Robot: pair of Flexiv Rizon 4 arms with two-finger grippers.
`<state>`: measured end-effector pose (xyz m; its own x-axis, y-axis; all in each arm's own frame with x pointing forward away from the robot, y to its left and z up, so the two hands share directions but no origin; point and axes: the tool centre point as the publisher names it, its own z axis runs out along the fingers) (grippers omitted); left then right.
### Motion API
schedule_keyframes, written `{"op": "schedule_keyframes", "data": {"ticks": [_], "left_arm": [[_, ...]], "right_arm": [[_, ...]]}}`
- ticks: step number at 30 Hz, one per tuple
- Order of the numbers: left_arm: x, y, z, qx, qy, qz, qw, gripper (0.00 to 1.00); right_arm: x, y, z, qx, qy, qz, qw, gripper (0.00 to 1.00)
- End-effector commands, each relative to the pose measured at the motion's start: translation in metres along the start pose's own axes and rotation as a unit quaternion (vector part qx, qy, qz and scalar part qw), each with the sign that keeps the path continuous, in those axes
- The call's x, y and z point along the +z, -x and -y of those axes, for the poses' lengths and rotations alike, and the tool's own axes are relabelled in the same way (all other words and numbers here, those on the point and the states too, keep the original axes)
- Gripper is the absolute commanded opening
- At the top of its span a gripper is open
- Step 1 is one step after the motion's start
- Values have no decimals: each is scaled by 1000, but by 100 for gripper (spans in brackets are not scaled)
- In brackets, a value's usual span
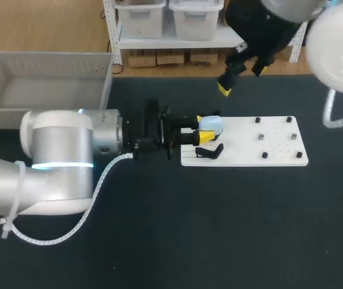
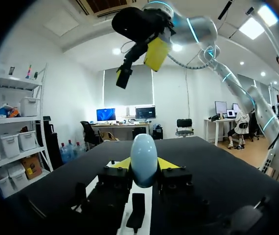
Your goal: Pick up each earbud case from the left stands, insert the matching earbuds, close the lid, and place the case in the box.
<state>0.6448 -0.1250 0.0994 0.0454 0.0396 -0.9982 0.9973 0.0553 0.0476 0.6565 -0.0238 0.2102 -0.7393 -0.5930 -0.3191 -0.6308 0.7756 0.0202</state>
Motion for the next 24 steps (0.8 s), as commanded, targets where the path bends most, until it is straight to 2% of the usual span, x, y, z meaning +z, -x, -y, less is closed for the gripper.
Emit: {"op": "schedule_keyframes", "data": {"ticks": [1,3,6,7,9,10,11,12,14,15,19,24], "left_arm": [[-29,26,18,-3,52,-10,999,0],[-45,37,21,2,76,-21,997,0],[-75,47,20,11,120,-61,991,0],[-88,47,19,9,138,-77,987,0],[-111,47,15,-1,172,-82,982,0],[-123,46,13,-2,187,-103,977,0],[-133,46,10,-6,205,-106,973,0],[-144,45,7,-13,220,-92,971,0],[-164,42,-1,-18,247,-110,963,0],[-173,41,-5,-24,258,-101,961,0],[-203,39,-26,-27,289,-120,949,0],[-238,31,-56,-32,322,-162,932,0]], "right_arm": [[-2,-12,-1,1,-3,50,999,100],[-2,-12,-1,1,-3,50,999,100],[-2,-12,-1,1,-3,50,999,100],[-2,-12,-1,1,-3,50,999,100],[-2,-12,-1,1,-3,50,999,100],[-2,-12,-1,1,-3,50,999,100],[-2,-12,-1,1,-3,50,999,100],[-2,-12,-1,1,-3,50,999,100],[-2,-12,-1,1,-3,50,999,100],[-2,-12,-1,1,-3,50,999,100],[-2,-12,-1,1,-3,50,999,100],[-2,-12,-1,1,-3,50,999,100]]}}
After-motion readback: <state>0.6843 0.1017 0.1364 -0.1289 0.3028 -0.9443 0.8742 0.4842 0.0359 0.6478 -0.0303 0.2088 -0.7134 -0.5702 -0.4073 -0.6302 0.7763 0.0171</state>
